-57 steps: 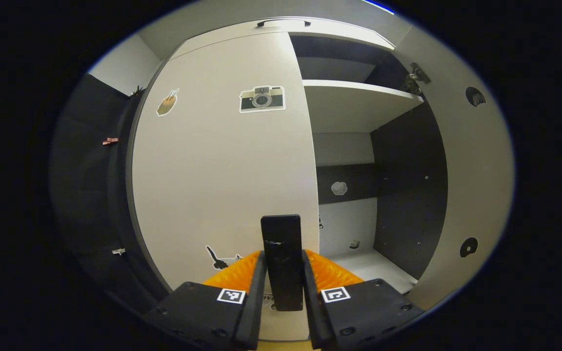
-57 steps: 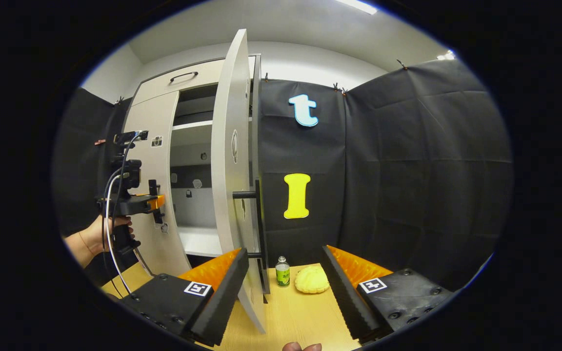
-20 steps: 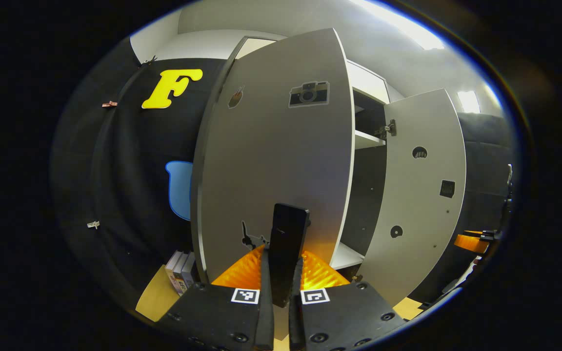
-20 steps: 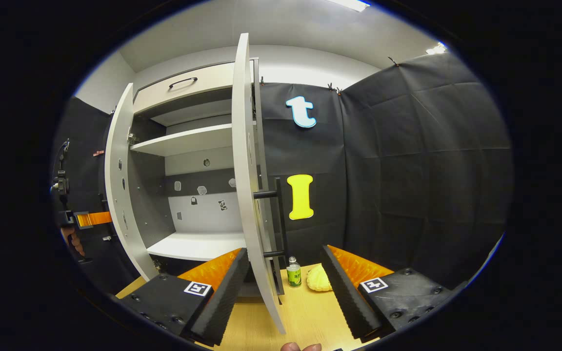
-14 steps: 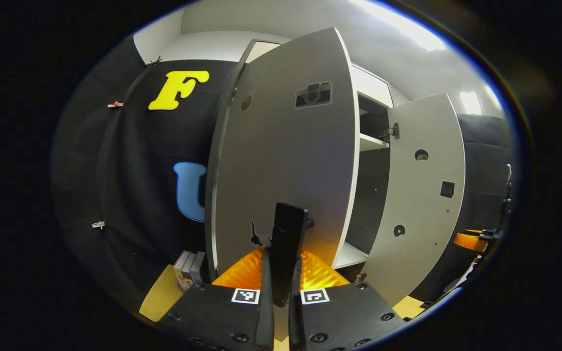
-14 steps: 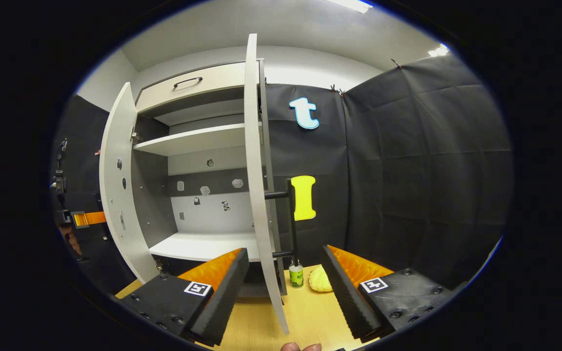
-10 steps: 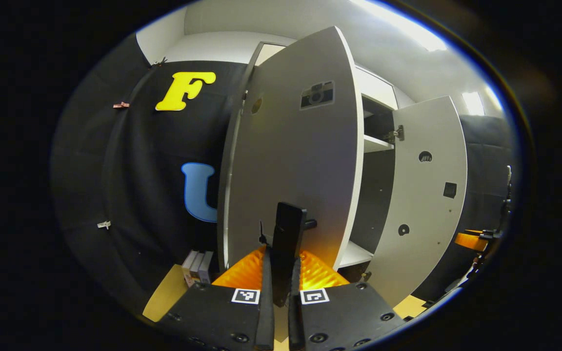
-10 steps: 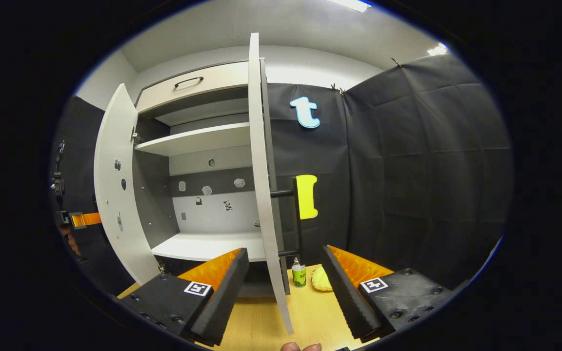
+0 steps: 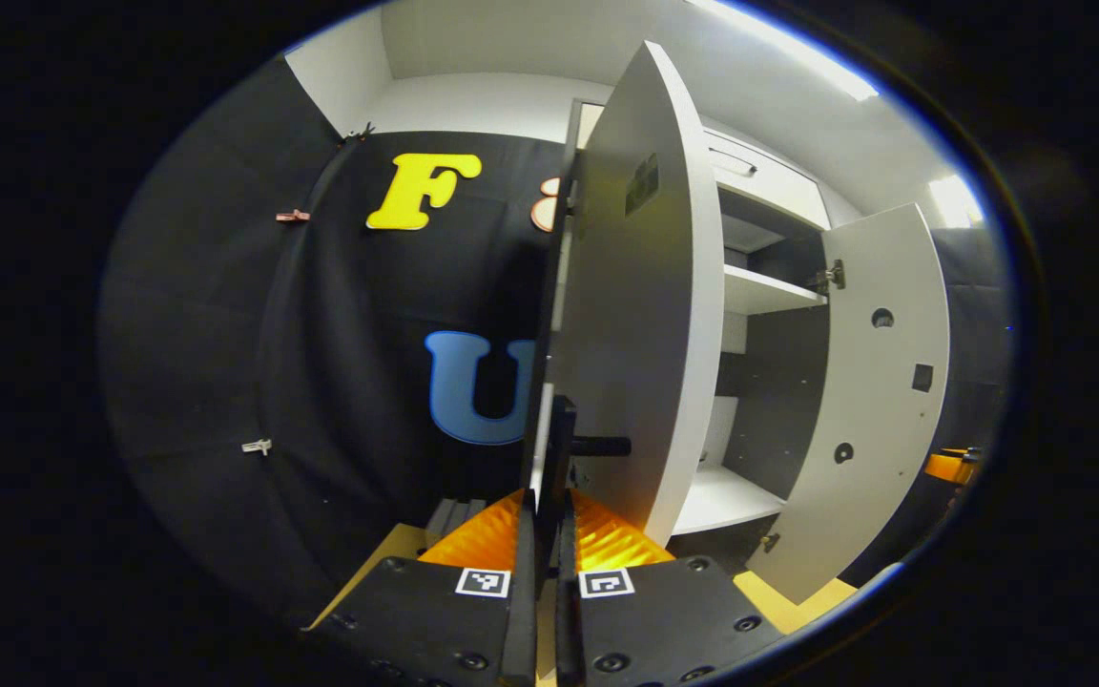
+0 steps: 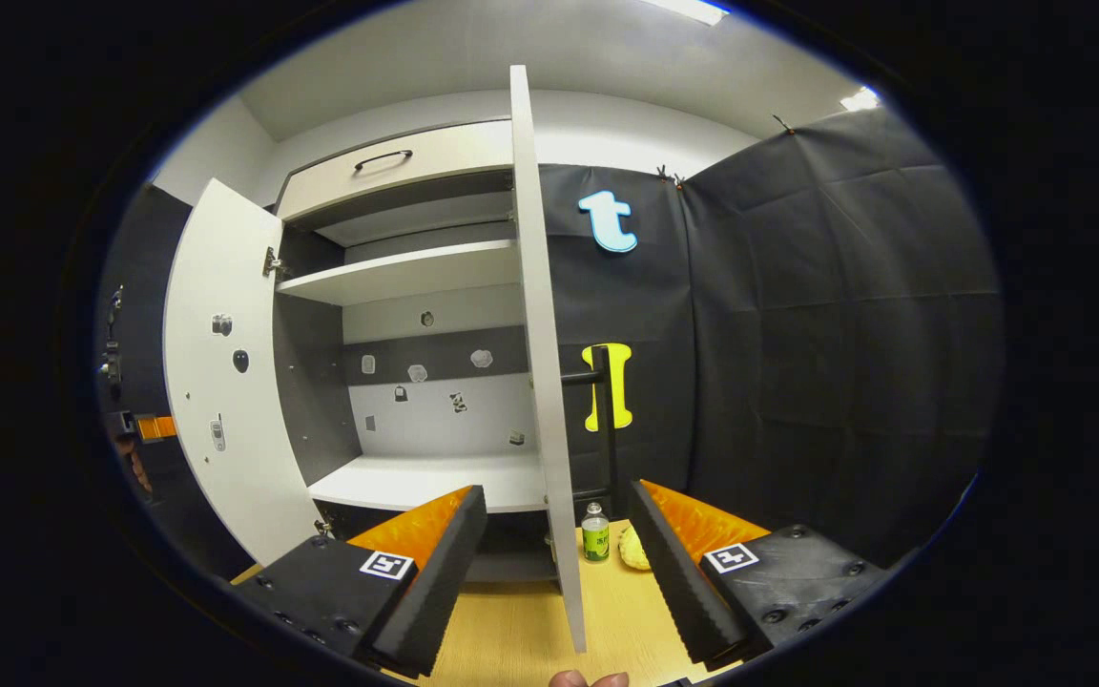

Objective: Open the right door of the double-door shoe cabinet with the right hand, and open the left door with the left hand.

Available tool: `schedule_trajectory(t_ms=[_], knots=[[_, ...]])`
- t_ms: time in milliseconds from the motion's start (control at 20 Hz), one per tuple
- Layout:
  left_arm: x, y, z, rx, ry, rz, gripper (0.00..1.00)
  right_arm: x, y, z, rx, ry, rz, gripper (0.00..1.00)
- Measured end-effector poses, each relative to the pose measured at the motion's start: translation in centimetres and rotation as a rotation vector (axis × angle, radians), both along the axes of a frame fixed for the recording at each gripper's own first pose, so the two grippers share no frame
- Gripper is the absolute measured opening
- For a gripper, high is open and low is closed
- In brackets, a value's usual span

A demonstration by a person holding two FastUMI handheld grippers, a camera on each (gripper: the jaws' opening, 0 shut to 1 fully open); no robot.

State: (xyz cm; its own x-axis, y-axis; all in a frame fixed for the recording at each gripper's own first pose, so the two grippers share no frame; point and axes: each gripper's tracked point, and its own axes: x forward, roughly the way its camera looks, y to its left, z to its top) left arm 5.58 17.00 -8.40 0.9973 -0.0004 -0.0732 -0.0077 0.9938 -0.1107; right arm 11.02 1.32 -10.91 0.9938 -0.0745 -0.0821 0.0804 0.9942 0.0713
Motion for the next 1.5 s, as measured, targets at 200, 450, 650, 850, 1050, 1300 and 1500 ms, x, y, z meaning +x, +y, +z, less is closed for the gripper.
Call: schedule_trajectory(t_ms=[200, 450, 650, 850, 1050, 1300, 1500], knots=[[0.0, -0.5, 0.5, -0.018, 0.009, -0.082, 0.13, 0.0, 0.6, 0.0, -0.003, -0.002, 0.009, 0.95], [-0.7, 0.0, 0.3, 0.034, 0.016, -0.059, 0.14, -0.1, 1.2, 0.0, -0.009, 0.001, 0.018, 0.95], [-2.8, 0.8, 0.9, 0.078, 0.006, 0.005, 0.30, -0.2, 1.2, 0.2, -0.009, -0.002, 0.021, 0.95], [-5.4, 0.1, 2.4, 0.090, -0.019, 0.040, 0.42, -0.2, 1.5, 0.7, -0.001, -0.007, 0.020, 0.95], [-7.4, -2.1, 4.9, 0.105, -0.079, 0.044, 0.55, -0.4, 2.2, 1.7, -0.002, -0.022, 0.026, 0.95], [-8.2, -7.5, 5.4, 0.095, -0.100, -0.054, 0.98, -0.9, 2.8, 3.1, -0.003, -0.049, 0.025, 0.95], [-8.3, -9.6, 5.0, 0.094, -0.092, -0.041, 0.98, -1.4, 3.1, 3.9, 0.018, -0.060, 0.027, 0.95]])
